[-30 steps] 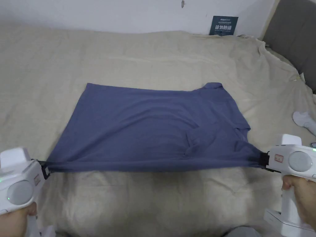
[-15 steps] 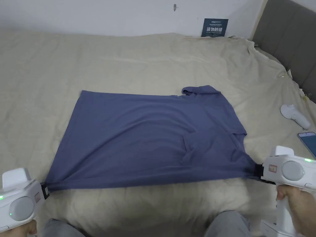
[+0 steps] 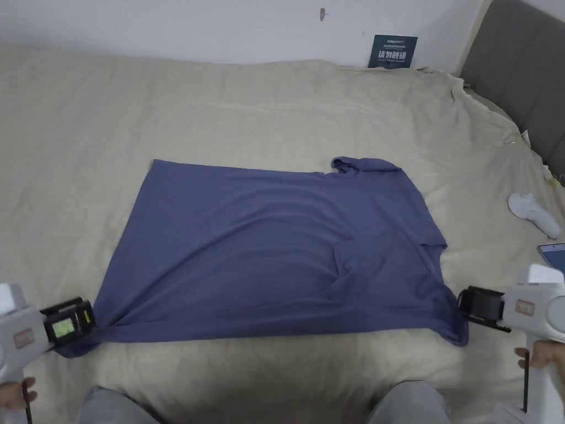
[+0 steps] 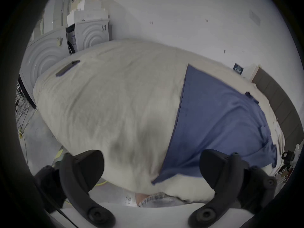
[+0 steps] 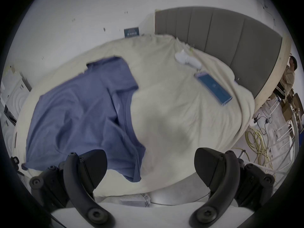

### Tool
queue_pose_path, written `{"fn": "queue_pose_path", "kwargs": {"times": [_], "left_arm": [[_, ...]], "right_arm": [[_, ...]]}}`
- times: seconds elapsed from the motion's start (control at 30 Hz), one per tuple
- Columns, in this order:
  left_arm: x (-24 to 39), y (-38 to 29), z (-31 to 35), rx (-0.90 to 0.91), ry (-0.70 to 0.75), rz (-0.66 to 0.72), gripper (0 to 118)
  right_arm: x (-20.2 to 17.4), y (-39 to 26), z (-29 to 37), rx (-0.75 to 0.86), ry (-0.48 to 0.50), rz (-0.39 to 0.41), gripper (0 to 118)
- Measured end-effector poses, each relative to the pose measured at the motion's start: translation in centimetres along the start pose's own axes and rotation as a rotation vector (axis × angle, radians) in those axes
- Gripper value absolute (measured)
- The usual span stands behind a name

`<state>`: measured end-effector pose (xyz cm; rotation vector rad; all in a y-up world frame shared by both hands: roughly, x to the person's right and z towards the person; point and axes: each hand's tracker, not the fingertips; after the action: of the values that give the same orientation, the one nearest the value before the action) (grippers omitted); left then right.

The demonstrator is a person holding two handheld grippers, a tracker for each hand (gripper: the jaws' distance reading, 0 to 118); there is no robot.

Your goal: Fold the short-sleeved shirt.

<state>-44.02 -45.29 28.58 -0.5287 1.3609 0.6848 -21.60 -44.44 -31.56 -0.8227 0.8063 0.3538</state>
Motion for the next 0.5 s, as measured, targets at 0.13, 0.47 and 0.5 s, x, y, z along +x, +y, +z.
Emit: {"fn": "queue_pose_path", "kwargs": {"times": [0.13, 0.47, 0.5], "left_arm": [[1.2, 3.7, 2.4, 0.146, -0.018, -0.027, 118], [8.8, 4.6, 7.1, 0.500, -0.067, -0.176, 117], [9.3, 4.2, 7.5, 0.520, -0.081, -0.187, 115]], "right_arm": [[-0.3, 2.4, 4.7, 0.171, -0.003, 0.042, 109], [-5.6, 1.5, 11.9, 0.551, 0.082, 0.183, 109], [-6.1, 1.1, 12.2, 0.581, 0.083, 0.183, 109]]}}
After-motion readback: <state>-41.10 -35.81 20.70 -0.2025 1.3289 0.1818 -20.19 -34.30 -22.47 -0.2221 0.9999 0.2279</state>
